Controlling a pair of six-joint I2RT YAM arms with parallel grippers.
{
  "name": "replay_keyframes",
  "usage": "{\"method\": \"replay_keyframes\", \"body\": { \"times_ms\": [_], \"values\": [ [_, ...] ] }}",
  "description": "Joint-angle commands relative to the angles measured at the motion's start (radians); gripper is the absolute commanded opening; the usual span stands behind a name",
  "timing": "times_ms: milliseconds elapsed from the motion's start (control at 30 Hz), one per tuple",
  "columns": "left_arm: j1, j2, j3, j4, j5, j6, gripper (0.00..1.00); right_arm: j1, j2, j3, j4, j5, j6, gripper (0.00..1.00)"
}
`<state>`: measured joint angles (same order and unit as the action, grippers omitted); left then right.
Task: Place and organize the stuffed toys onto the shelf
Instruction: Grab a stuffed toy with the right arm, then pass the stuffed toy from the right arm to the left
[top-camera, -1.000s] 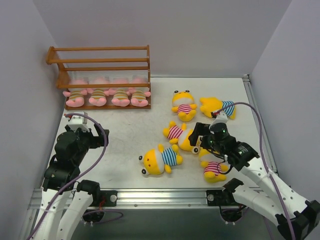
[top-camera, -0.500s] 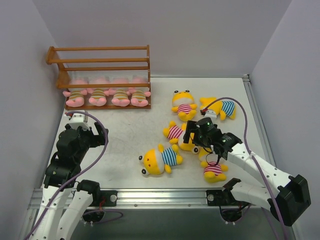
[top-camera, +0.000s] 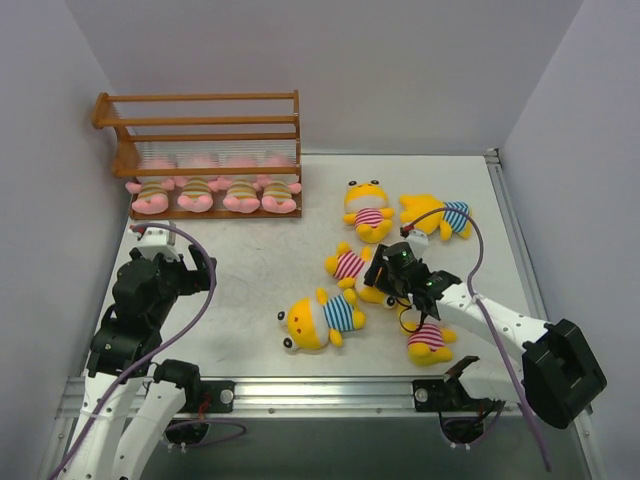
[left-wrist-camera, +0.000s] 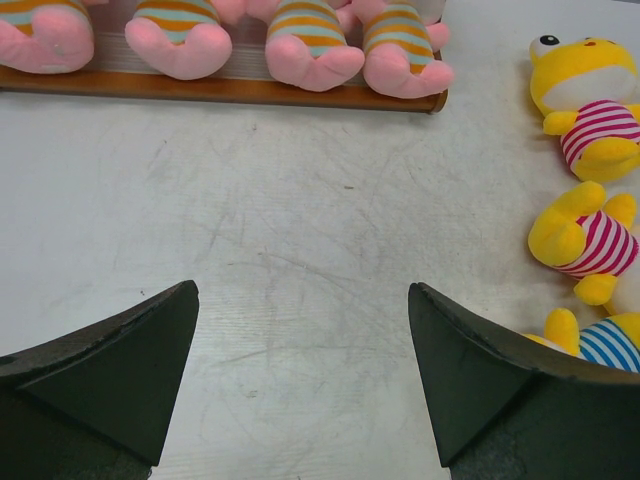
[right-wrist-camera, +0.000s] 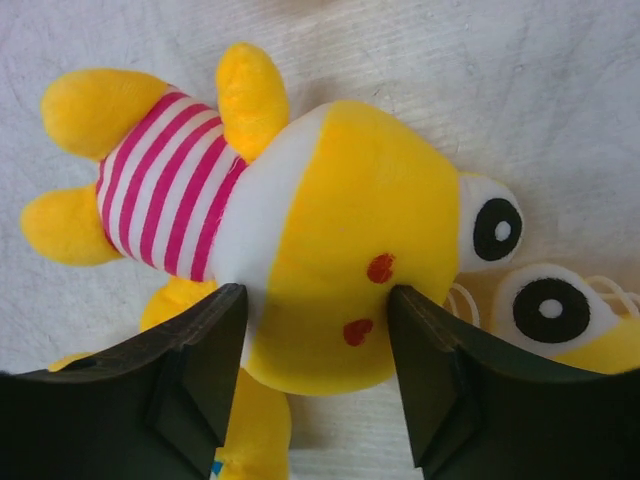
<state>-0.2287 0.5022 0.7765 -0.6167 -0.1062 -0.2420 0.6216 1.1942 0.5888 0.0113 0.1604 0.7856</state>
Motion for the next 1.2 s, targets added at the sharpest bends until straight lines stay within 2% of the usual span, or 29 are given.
{"method": "replay_keyframes", "body": {
  "times_ms": [0, 67, 167, 233, 267, 367, 600, 767, 933, 1167],
  "values": [
    [-0.009, -0.005, 0.017, 0.034, -0.01, 0.013, 0.94, -0.006, 0.01, -0.007, 0.059, 0.024, 0.014, 0.54],
    [-0.008, -0.004, 0.017, 0.034, -0.006, 0.013, 0.94, -0.003, -0.004, 0.003, 0.023, 0.047, -0.008, 0.38],
    [-0.008, -0.001, 0.014, 0.035, 0.017, 0.009, 0.94, -0.003, -0.056, 0.034, -0.007, 0.079, -0.066, 0.24],
    [-0.008, 0.009, 0.009, 0.043, 0.037, 0.001, 0.94, -0.002, -0.099, 0.061, -0.043, 0.087, -0.121, 0.17],
    [-0.008, 0.015, 0.009, 0.044, 0.063, -0.002, 0.94, 0.0, -0.11, 0.071, -0.048, 0.085, -0.14, 0.1],
    [-0.006, 0.041, 0.017, 0.044, 0.106, -0.017, 0.94, 0.007, -0.133, 0.126, -0.059, 0.059, -0.221, 0.02],
    [-0.006, 0.125, 0.087, 0.026, 0.278, -0.074, 0.94, 0.03, -0.153, 0.255, -0.12, 0.008, -0.377, 0.0],
    [-0.008, 0.202, 0.158, 0.0, 0.375, -0.114, 0.94, 0.07, -0.16, 0.295, -0.087, -0.065, -0.466, 0.0],
    [-0.008, 0.243, 0.19, 0.003, 0.492, -0.183, 0.94, 0.188, -0.098, 0.345, -0.039, -0.064, -0.551, 0.0],
    [-0.006, 0.268, 0.199, -0.04, 0.543, -0.194, 0.94, 0.312, -0.015, 0.404, 0.041, -0.078, -0.646, 0.0]
  ]
}}
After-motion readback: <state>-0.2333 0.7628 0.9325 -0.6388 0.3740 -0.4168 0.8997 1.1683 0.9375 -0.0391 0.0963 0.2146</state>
